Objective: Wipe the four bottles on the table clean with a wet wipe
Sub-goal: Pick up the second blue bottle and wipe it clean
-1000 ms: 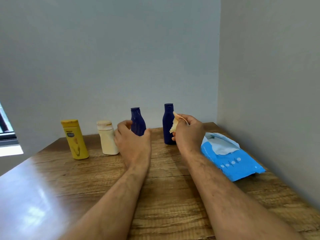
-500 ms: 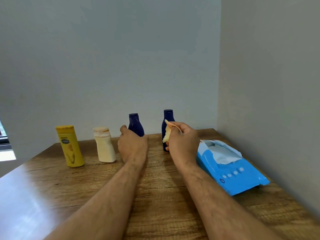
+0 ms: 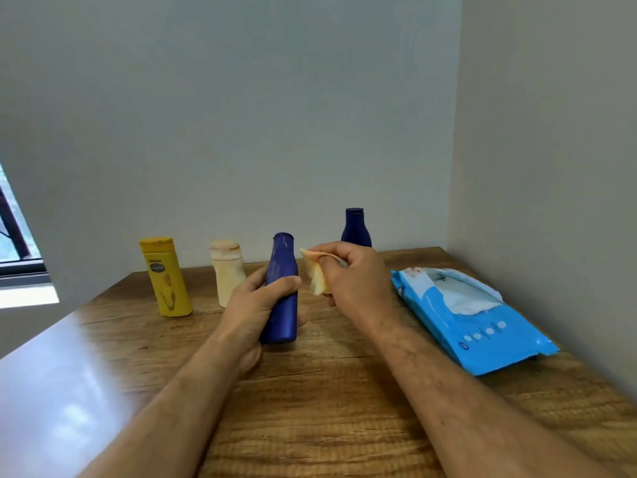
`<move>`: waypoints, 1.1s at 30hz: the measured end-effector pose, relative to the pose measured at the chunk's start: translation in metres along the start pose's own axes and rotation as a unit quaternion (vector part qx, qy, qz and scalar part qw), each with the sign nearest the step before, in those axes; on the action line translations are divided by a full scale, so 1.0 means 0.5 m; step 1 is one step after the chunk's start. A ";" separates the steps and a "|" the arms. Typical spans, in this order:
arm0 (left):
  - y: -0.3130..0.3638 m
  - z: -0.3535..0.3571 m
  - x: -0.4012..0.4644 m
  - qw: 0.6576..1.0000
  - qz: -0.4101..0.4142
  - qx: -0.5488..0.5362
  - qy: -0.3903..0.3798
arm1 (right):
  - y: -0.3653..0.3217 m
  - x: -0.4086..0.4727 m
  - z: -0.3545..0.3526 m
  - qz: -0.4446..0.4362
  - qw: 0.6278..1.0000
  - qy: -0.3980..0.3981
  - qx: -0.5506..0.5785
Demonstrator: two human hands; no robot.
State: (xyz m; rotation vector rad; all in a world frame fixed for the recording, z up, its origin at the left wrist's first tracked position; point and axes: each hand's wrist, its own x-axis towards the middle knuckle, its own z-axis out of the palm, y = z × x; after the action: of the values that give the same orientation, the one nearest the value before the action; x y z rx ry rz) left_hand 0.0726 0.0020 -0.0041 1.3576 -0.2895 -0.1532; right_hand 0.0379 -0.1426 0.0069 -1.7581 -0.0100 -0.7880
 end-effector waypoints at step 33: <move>-0.023 -0.012 0.047 0.983 -0.037 -0.174 -0.034 | 0.019 -0.021 0.003 -0.137 0.964 -0.128 -0.188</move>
State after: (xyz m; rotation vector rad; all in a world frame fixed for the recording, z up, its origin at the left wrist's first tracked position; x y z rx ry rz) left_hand 0.0972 -0.0011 -0.0135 1.0169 -0.2557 -0.2991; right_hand 0.0341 -0.1406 -0.0066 -2.2441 -0.3011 -0.7910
